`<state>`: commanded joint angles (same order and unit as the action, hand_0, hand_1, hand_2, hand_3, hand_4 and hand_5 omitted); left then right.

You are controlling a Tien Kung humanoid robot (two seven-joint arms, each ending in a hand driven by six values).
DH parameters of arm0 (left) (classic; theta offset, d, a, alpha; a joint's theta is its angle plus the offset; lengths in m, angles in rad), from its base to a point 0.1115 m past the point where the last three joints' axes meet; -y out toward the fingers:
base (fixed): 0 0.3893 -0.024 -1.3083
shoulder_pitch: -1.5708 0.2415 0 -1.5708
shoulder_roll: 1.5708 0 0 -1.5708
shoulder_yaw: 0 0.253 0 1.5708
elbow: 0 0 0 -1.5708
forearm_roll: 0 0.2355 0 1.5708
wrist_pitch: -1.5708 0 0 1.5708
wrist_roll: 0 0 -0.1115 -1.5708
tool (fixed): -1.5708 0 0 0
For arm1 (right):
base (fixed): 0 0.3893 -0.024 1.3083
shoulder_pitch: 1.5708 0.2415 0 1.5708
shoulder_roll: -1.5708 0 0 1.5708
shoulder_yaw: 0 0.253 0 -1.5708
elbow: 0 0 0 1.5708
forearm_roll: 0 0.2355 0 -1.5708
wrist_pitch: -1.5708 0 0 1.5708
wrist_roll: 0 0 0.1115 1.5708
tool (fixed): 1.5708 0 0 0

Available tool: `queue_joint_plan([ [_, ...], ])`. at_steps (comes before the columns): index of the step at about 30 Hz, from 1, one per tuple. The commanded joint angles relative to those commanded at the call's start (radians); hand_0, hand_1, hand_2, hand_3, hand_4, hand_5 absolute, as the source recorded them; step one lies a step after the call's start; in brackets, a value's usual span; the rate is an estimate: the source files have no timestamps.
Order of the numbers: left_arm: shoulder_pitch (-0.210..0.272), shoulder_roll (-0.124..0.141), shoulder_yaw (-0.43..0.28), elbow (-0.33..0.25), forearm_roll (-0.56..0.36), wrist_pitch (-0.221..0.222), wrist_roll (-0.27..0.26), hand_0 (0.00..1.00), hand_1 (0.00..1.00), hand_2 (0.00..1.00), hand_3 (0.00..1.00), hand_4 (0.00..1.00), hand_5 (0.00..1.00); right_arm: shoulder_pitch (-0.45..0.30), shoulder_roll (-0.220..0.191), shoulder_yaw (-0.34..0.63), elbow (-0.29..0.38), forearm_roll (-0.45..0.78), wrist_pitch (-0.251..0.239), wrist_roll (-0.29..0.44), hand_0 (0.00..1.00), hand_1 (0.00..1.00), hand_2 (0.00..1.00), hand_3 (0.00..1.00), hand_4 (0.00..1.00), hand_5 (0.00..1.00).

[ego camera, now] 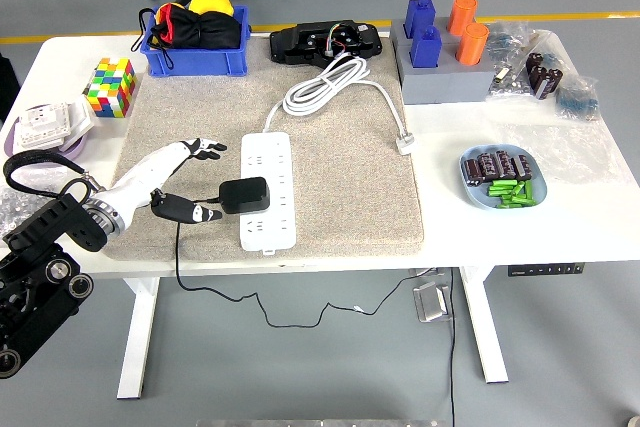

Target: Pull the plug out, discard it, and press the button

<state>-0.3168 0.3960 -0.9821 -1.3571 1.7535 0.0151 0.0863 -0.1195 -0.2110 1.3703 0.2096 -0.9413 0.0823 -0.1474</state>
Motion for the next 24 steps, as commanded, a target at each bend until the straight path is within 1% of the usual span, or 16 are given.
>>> queue_joint_plan([
  [2,-0.003,0.0,0.008,0.003,0.004,0.0,0.003,0.842,0.836,0.792,0.862,0.996,0.002,0.0,0.0,-0.001,0.0,0.001,0.0,0.0,0.754,0.687,0.669,0.671,0.769,0.671],
  [5,-0.019,-0.001,0.042,0.012,0.001,0.002,0.01,0.842,0.836,0.792,0.862,0.996,0.002,-0.001,0.001,-0.003,0.0,0.002,0.0,0.0,0.754,0.687,0.669,0.671,0.769,0.671],
  [7,-0.033,-0.003,0.07,0.02,0.014,0.009,0.015,0.831,0.817,0.778,0.842,0.981,0.002,-0.001,0.001,-0.003,-0.001,0.003,0.001,0.0,0.754,0.687,0.669,0.67,0.768,0.671],
  [11,-0.062,-0.019,0.103,0.036,0.051,0.027,0.024,0.831,0.817,0.778,0.842,0.981,0.002,-0.001,0.002,-0.006,-0.001,0.003,0.001,-0.001,0.754,0.687,0.669,0.67,0.768,0.671],
  [12,-0.069,-0.025,0.11,0.04,0.046,0.031,0.023,0.827,0.787,0.739,0.822,0.967,0.002,-0.001,0.001,-0.006,-0.001,0.004,0.001,0.0,0.754,0.687,0.669,0.672,0.768,0.671],
  [16,-0.093,-0.039,0.132,0.051,0.042,0.037,0.025,0.827,0.787,0.739,0.822,0.967,0.002,0.002,0.0,-0.007,0.0,0.005,0.0,0.0,0.754,0.687,0.669,0.672,0.768,0.671],
  [17,-0.099,-0.041,0.138,0.055,0.043,0.037,0.028,0.827,0.787,0.739,0.822,0.967,0.002,0.002,0.0,-0.008,0.0,0.007,0.0,0.0,0.754,0.687,0.669,0.672,0.768,0.671],
  [18,-0.105,-0.042,0.144,0.058,0.044,0.037,0.03,0.82,0.771,0.733,0.797,0.957,0.002,0.001,0.0,-0.009,0.0,0.007,0.001,0.0,0.754,0.687,0.669,0.67,0.768,0.671],
  [23,-0.129,-0.047,0.183,0.082,0.055,0.033,0.042,0.82,0.771,0.733,0.797,0.957,0.002,0.0,0.001,-0.01,-0.002,0.01,0.001,0.0,0.754,0.687,0.669,0.67,0.768,0.671],
  [24,-0.131,-0.049,0.186,0.085,0.056,0.032,0.044,0.799,0.74,0.711,0.776,0.935,0.002,0.0,0.001,-0.01,-0.002,0.01,0.001,0.0,0.754,0.687,0.669,0.671,0.768,0.671],
])
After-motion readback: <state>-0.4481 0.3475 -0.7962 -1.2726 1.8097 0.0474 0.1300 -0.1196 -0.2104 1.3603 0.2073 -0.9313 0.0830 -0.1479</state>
